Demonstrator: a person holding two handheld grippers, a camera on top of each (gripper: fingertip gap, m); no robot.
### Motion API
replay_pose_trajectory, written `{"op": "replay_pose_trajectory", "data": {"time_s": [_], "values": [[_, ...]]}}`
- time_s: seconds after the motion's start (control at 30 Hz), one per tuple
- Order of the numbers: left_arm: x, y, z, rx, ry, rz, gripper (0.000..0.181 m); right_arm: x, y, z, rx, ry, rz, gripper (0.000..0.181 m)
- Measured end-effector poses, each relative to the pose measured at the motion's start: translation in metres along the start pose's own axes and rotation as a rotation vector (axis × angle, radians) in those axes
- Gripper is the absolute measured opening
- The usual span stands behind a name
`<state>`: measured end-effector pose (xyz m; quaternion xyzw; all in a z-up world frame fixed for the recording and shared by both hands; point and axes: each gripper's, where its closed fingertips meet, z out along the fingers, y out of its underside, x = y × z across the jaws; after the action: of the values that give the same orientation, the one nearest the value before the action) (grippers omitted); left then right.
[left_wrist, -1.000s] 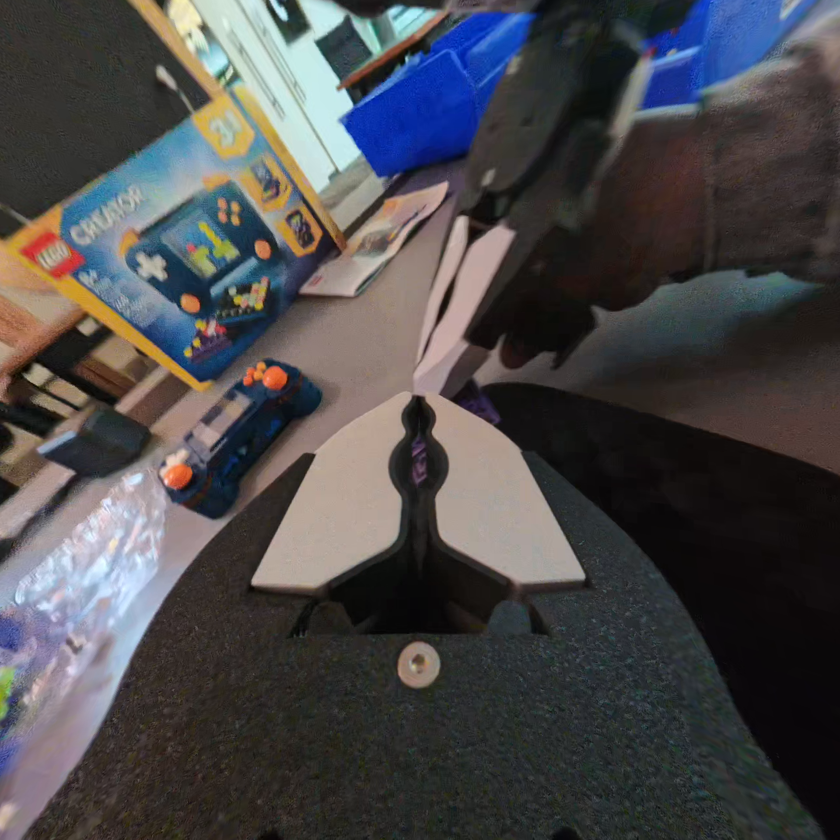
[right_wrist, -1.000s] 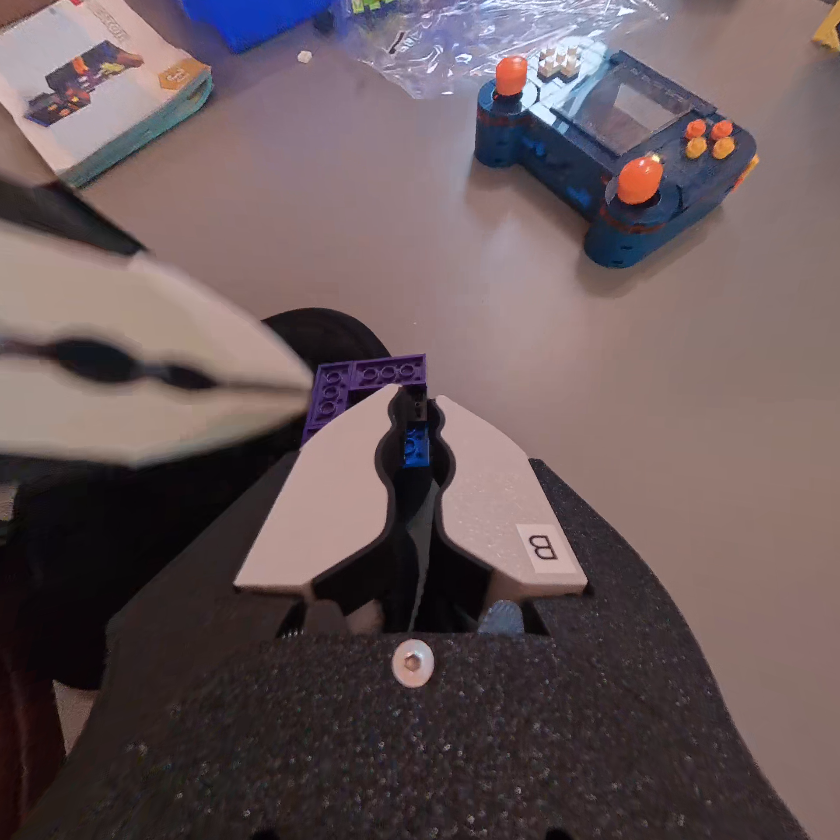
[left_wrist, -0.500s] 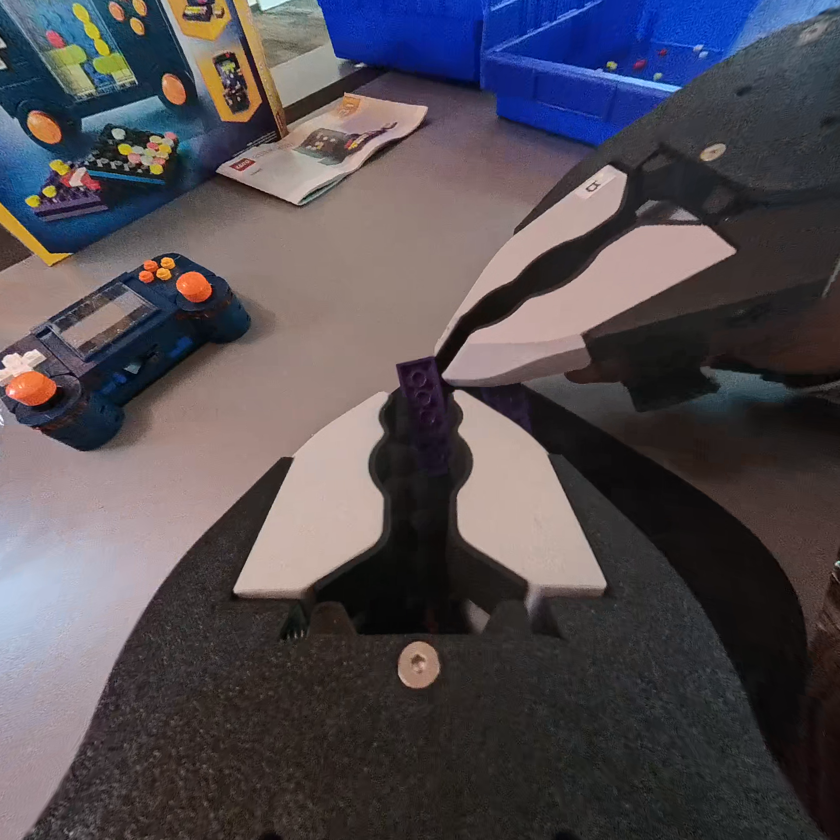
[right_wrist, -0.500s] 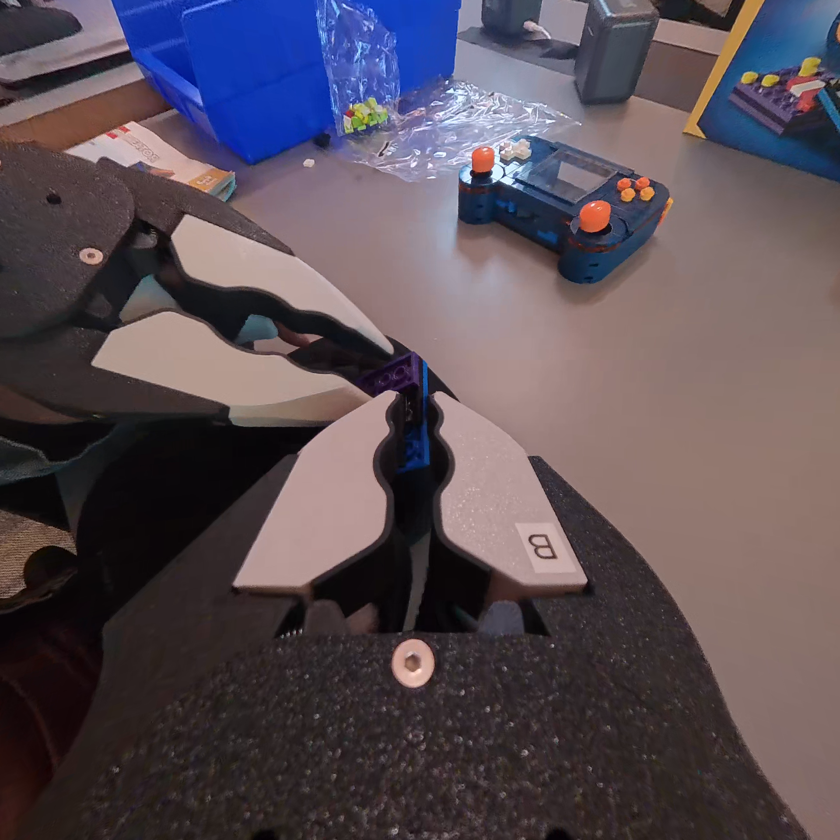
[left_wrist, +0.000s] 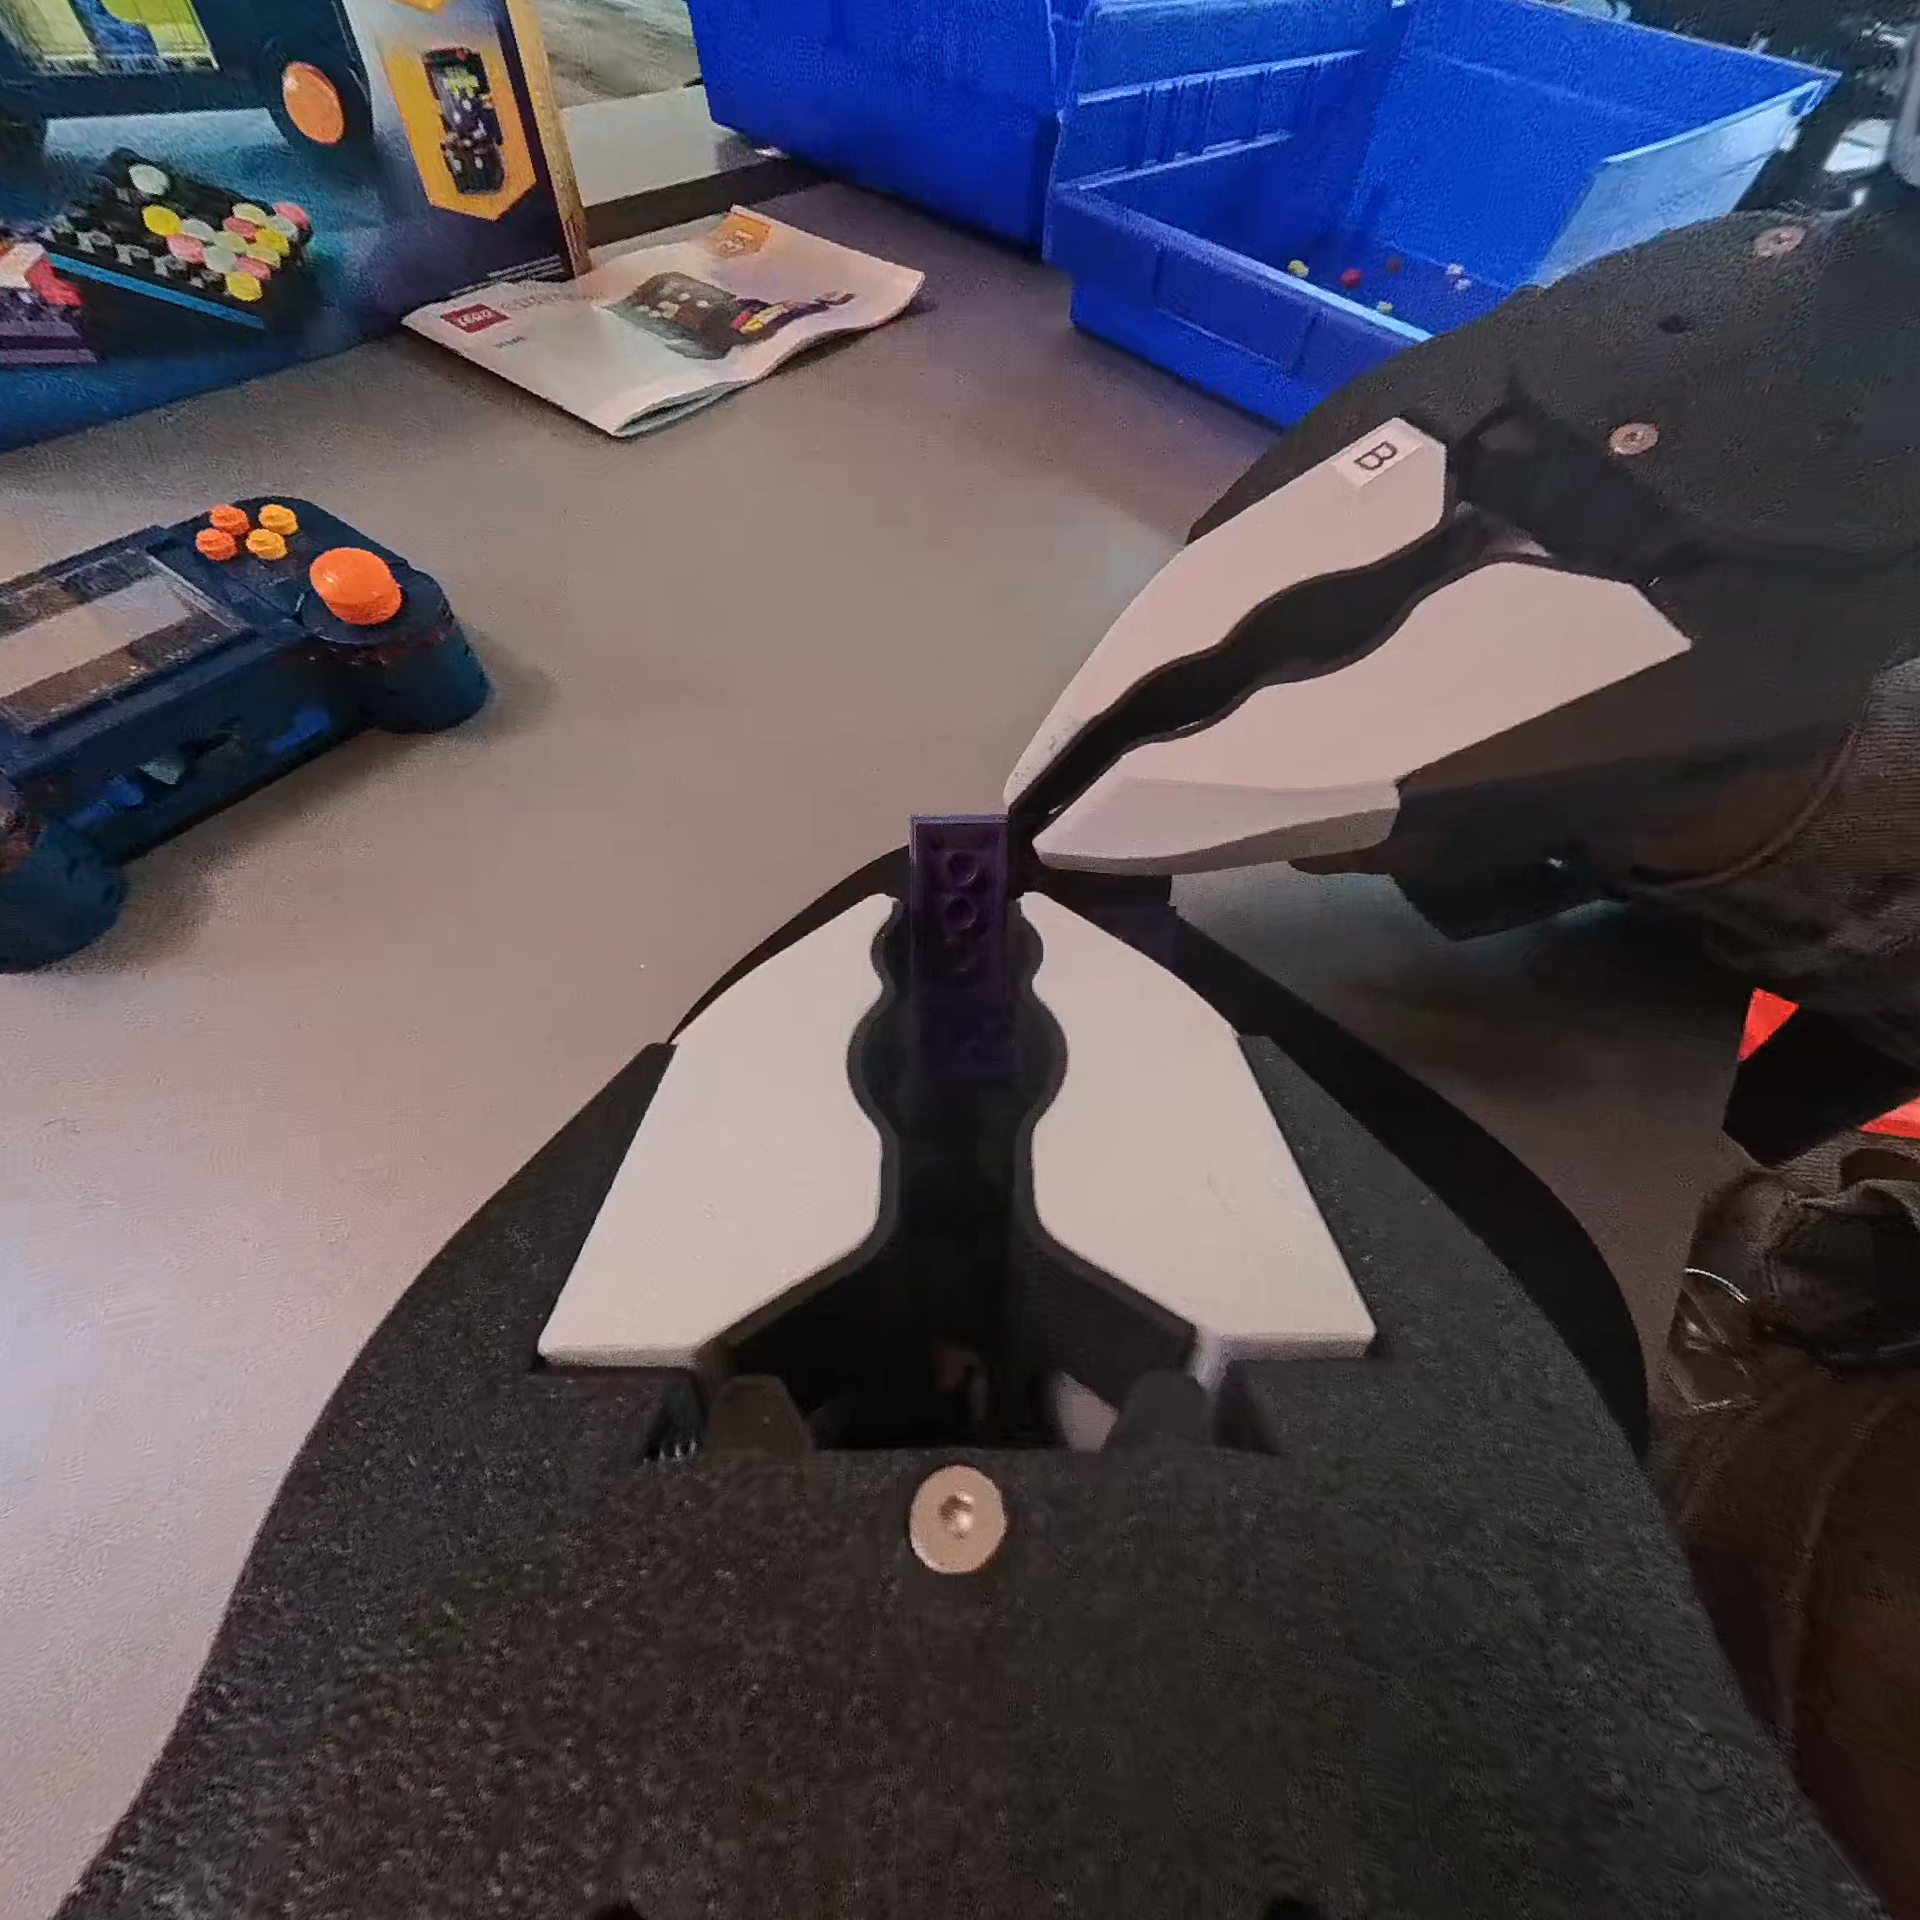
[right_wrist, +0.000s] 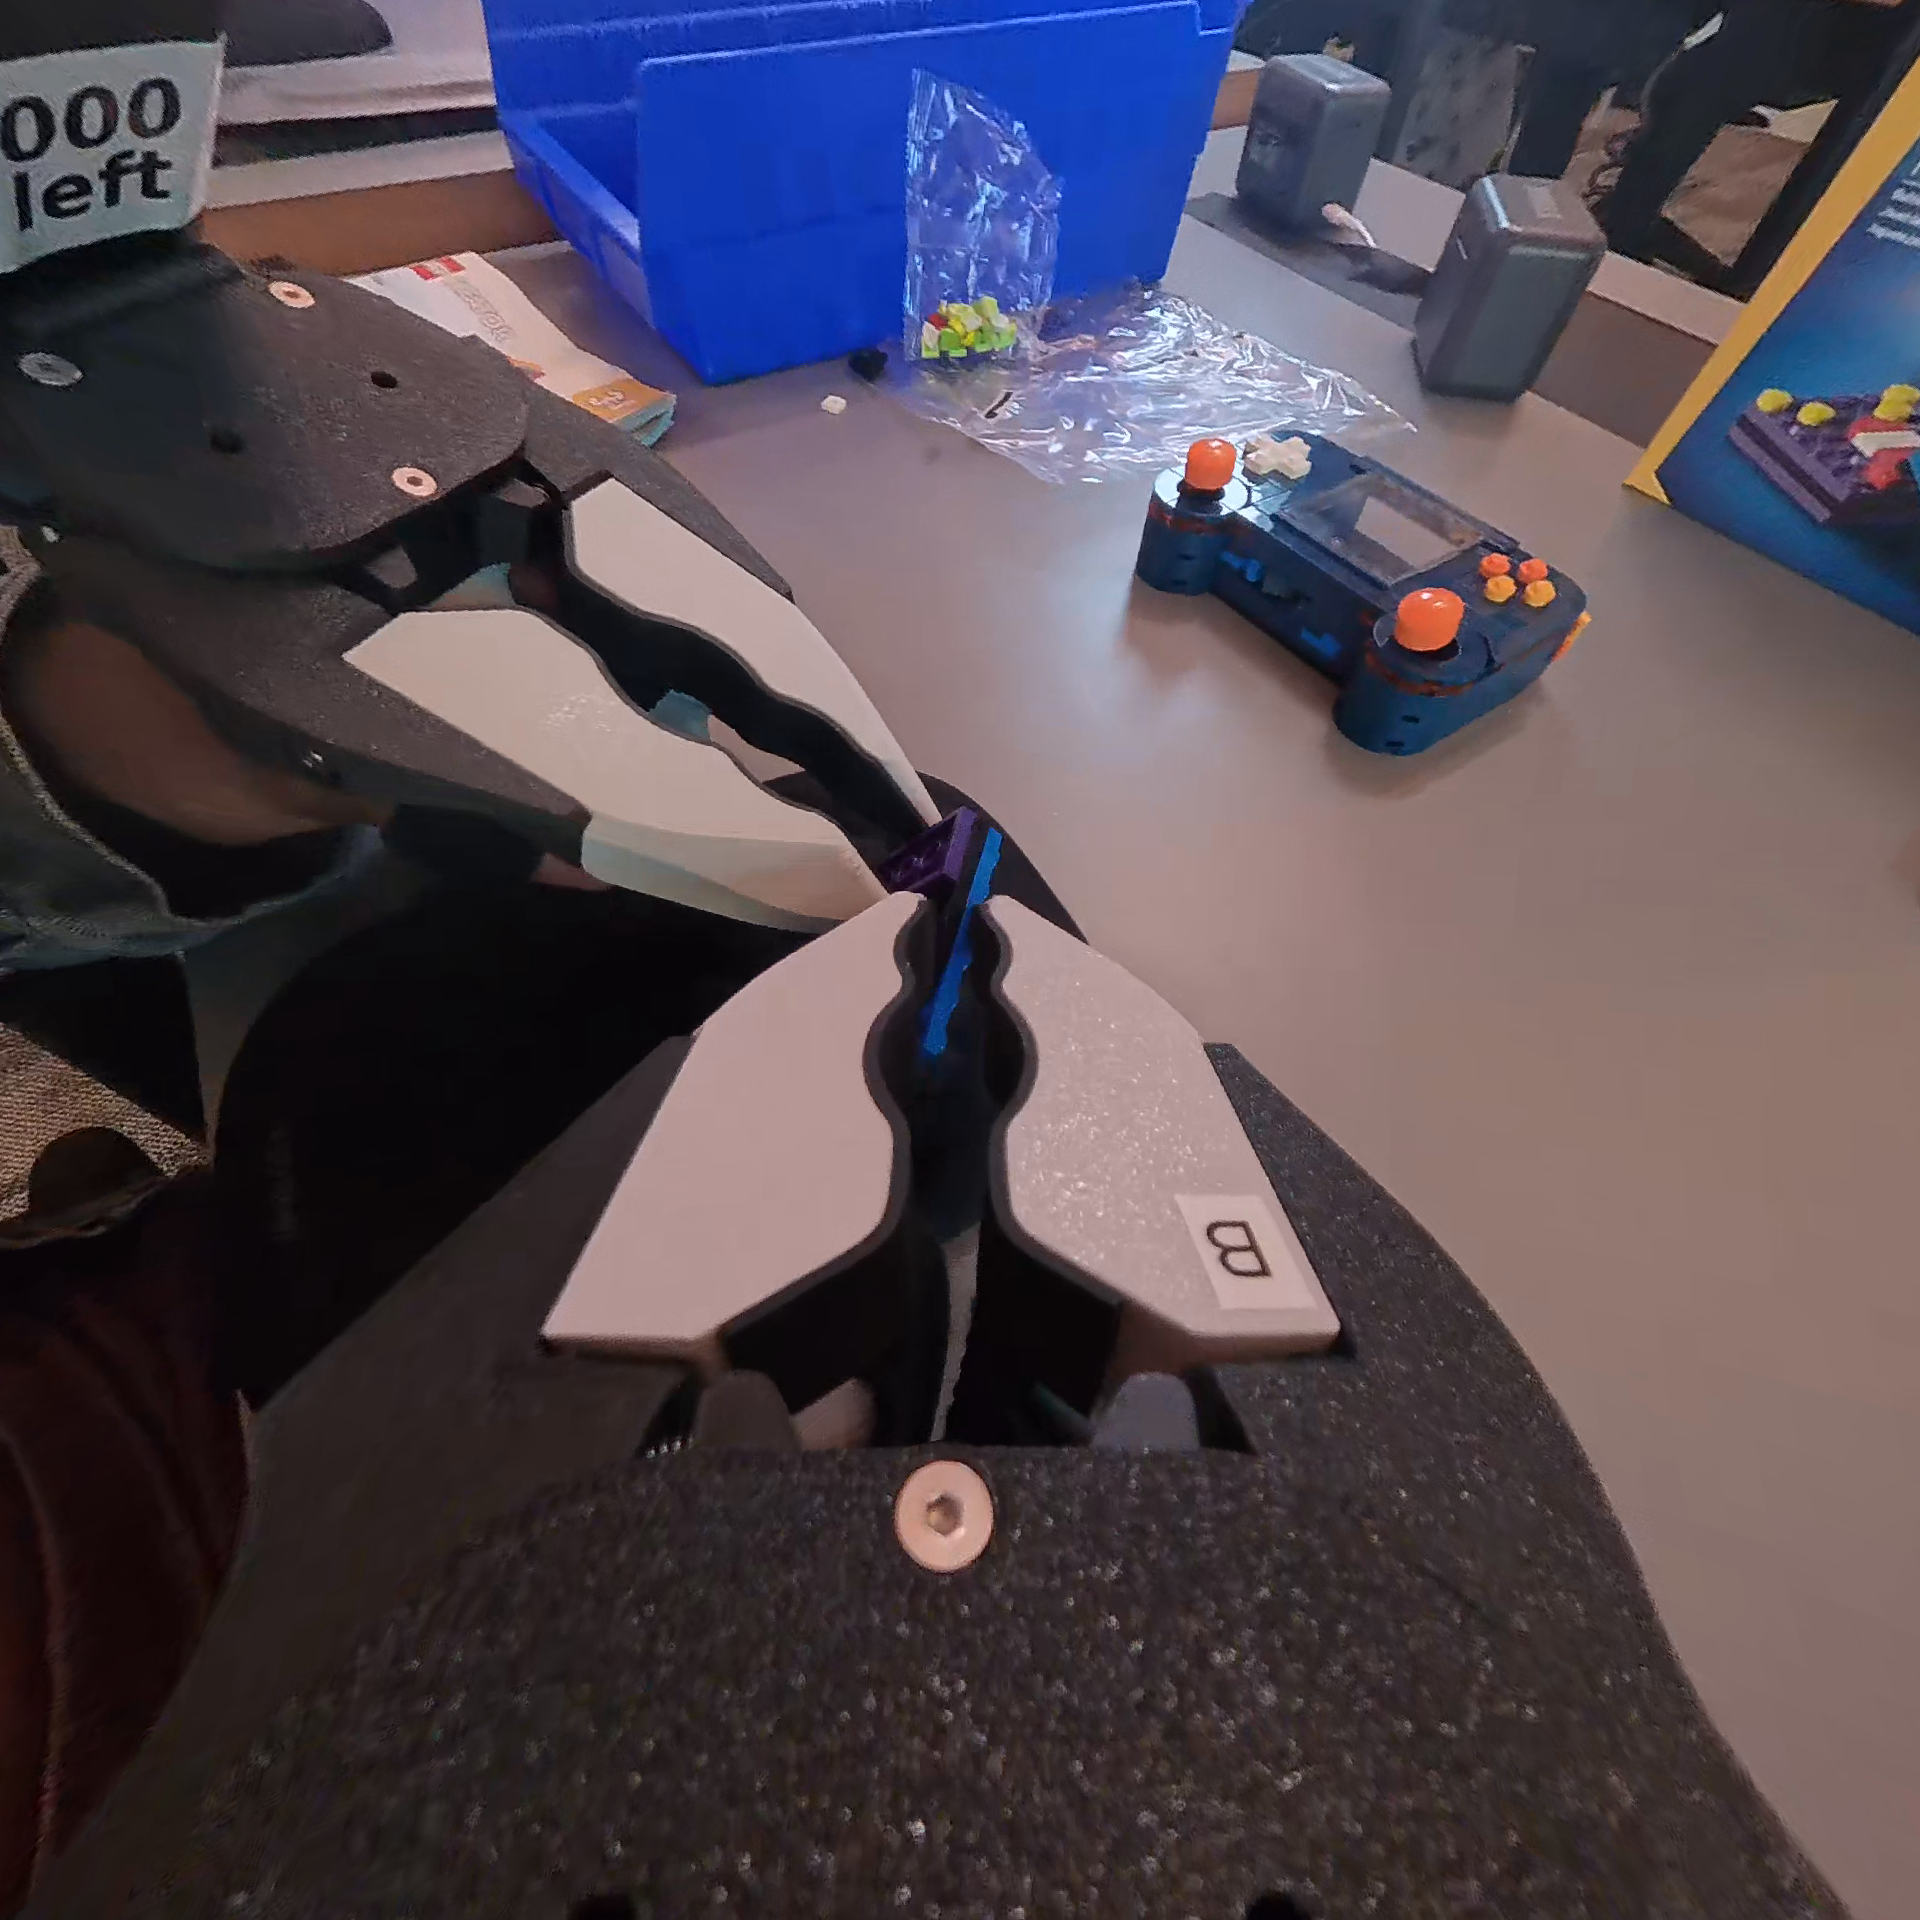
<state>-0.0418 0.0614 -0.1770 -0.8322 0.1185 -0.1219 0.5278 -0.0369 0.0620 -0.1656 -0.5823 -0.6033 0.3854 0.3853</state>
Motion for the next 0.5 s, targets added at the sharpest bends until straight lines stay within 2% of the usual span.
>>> {"op": "replay_pose_trajectory", "data": {"time_s": [0.03,0.13,0.3,0.4,0.5], "values": [[-0.001,-0.001,-0.001,0.005,-0.013,0.016,0.018,0.000,0.000,0.000,0.001,-0.004,0.003,0.007],[-0.009,-0.004,-0.006,0.033,-0.108,0.078,0.040,-0.001,-0.003,-0.002,0.026,-0.033,0.048,0.006],[0.004,-0.009,-0.010,0.087,-0.049,0.116,0.017,-0.006,-0.011,-0.005,0.069,0.012,0.023,0.006],[0.007,-0.015,-0.016,0.147,-0.036,0.149,0.016,-0.010,-0.017,-0.011,0.076,0.030,-0.017,0.006],[0.009,-0.017,-0.019,0.176,-0.017,0.196,0.016,-0.012,-0.019,-0.014,0.108,-0.022,0.038,0.006]]}}
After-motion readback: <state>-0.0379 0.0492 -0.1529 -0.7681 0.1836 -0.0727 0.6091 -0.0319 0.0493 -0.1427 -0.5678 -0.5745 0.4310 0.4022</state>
